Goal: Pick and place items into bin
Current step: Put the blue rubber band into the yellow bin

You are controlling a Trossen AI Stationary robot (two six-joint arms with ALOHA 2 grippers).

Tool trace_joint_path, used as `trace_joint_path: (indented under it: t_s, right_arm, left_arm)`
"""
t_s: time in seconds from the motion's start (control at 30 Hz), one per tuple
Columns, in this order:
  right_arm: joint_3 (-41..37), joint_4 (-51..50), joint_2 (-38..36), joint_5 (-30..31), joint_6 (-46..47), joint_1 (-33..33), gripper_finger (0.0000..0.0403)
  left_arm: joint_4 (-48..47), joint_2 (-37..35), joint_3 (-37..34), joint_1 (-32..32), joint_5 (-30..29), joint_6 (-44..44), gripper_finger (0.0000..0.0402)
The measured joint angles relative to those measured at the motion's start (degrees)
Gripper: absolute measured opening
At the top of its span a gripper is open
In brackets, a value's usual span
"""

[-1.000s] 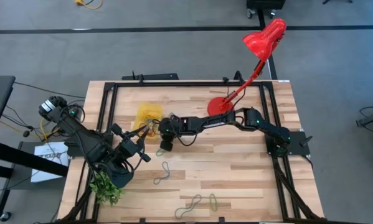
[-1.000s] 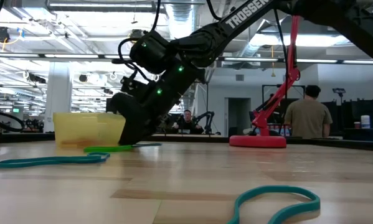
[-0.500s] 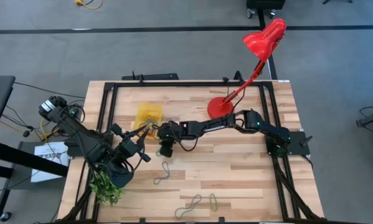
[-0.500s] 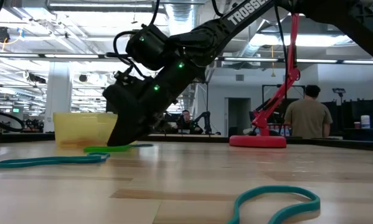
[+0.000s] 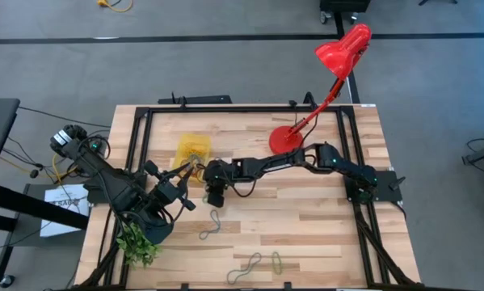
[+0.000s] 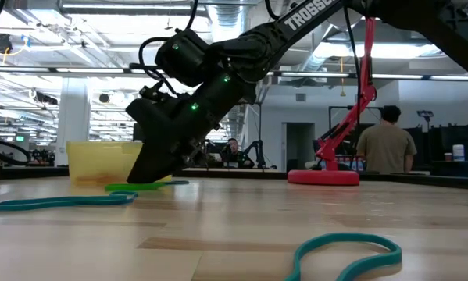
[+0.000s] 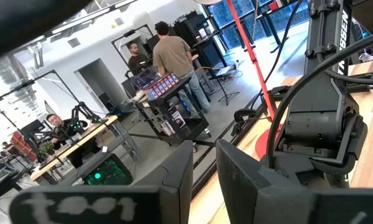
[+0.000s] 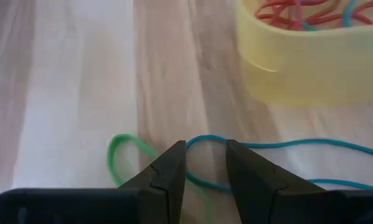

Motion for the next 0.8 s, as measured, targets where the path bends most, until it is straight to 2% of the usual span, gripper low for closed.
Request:
trace_joint_path:
  t_s: [0.13, 0.4, 0.6, 0.8]
  right_arm:
    - [0.92, -0.26, 0.19, -2.24, 0.0, 0.86, 0.0107]
    - [1.14, -1.23, 0.32, -1.42, -0.18, 2.61, 0.0107]
    - [1.14, -1.11, 0.39, 5.71, -2.6, 3.13, 0.0107]
    - [1.14, -0.19, 0.5, 7.92, -2.6, 1.59, 0.0107]
  left_arm:
    - [0.0, 0.0, 0.01, 0.0, 0.0, 0.0, 0.0062]
    - [0.0, 0.0, 0.01, 0.0, 0.0, 0.0, 0.0062]
    - [0.02, 0.0, 0.0, -0.02, 0.0, 0.0, 0.0062]
    - [0.02, 0.0, 0.01, 0.0, 0.0, 0.0, 0.0062]
